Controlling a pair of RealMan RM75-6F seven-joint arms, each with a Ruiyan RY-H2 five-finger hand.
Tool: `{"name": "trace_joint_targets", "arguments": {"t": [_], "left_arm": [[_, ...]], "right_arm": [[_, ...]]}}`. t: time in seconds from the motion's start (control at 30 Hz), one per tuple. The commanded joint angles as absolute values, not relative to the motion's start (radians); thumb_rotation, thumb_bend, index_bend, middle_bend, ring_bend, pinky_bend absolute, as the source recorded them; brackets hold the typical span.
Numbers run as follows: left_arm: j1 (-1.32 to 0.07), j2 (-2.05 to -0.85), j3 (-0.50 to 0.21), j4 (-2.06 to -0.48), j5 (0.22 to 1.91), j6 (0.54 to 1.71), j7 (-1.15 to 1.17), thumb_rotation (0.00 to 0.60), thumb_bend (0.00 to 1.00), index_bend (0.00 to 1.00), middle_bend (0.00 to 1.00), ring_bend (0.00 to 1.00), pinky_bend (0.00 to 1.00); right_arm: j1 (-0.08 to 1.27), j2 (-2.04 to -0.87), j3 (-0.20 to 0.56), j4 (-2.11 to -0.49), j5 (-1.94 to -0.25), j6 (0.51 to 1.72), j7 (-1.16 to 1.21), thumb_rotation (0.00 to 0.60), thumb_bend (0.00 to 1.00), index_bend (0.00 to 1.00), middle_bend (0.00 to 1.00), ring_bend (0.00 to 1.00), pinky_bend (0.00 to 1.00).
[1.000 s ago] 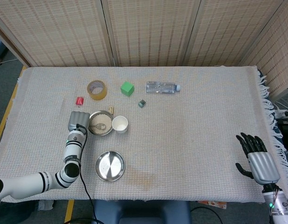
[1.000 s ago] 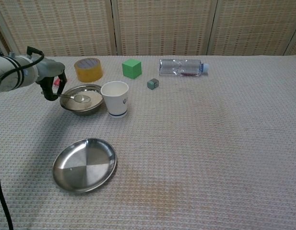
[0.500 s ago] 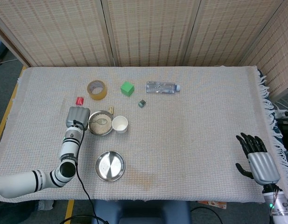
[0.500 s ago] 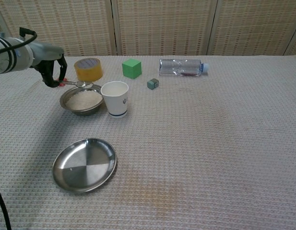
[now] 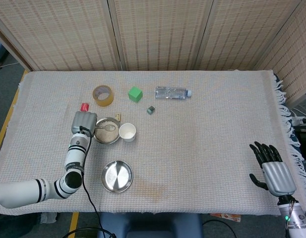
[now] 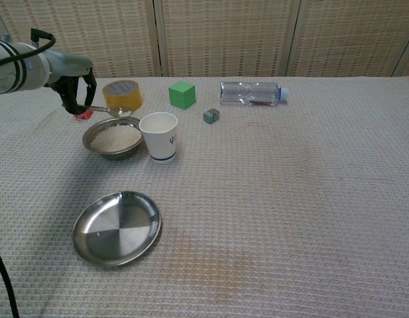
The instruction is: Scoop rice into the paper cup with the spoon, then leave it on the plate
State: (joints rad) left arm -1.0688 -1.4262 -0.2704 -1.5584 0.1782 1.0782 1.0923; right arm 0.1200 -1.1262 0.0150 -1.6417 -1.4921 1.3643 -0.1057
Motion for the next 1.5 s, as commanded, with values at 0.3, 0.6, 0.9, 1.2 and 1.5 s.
{"name": "trace_joint_targets", "arguments": {"t": [0.3, 0.6, 0.9, 1.2, 1.5], "left_arm": [[-1.138, -1.506, -0.243, -1.569, 0.195, 1.178, 1.149, 0.600, 0.44, 0.64, 1.00, 1.00, 1.00], [-1.163, -1.625, -0.173, -1.495, 0.342, 1.354, 1.225, 0.600, 0.43, 0.65, 1.00, 1.00, 1.00], [-1.144, -1.700, -0.110, -1.431, 0.481, 1.410, 1.269, 0.600, 0.43, 0.65, 1.00, 1.00, 1.00], [-1.110, -1.760, -0.059, -1.342, 0.657, 1.465, 1.284, 0.600, 0.43, 0.65, 1.00, 1.00, 1.00], [-1.066, -1.818, -0.025, -1.270, 0.802, 1.485, 1.299, 0.600, 0.43, 0.63, 1.00, 1.00, 1.00]], "right_arm": [[0.122, -1.117, 0.012, -1.643, -1.497, 1.361, -0.086, 0.600, 0.20, 0.00, 0.00, 0.00, 0.00], [0.118, -1.107, 0.007, -1.651, -1.510, 1.371, -0.077, 0.600, 0.20, 0.00, 0.00, 0.00, 0.00], [0.121, -1.071, -0.014, -1.682, -1.543, 1.356, -0.010, 0.600, 0.20, 0.00, 0.00, 0.00, 0.00], [0.128, -1.042, -0.035, -1.704, -1.577, 1.340, 0.066, 0.600, 0.20, 0.00, 0.00, 0.00, 0.00], [0.129, -1.026, -0.045, -1.707, -1.598, 1.343, 0.099, 0.600, 0.20, 0.00, 0.00, 0.00, 0.00]]}}
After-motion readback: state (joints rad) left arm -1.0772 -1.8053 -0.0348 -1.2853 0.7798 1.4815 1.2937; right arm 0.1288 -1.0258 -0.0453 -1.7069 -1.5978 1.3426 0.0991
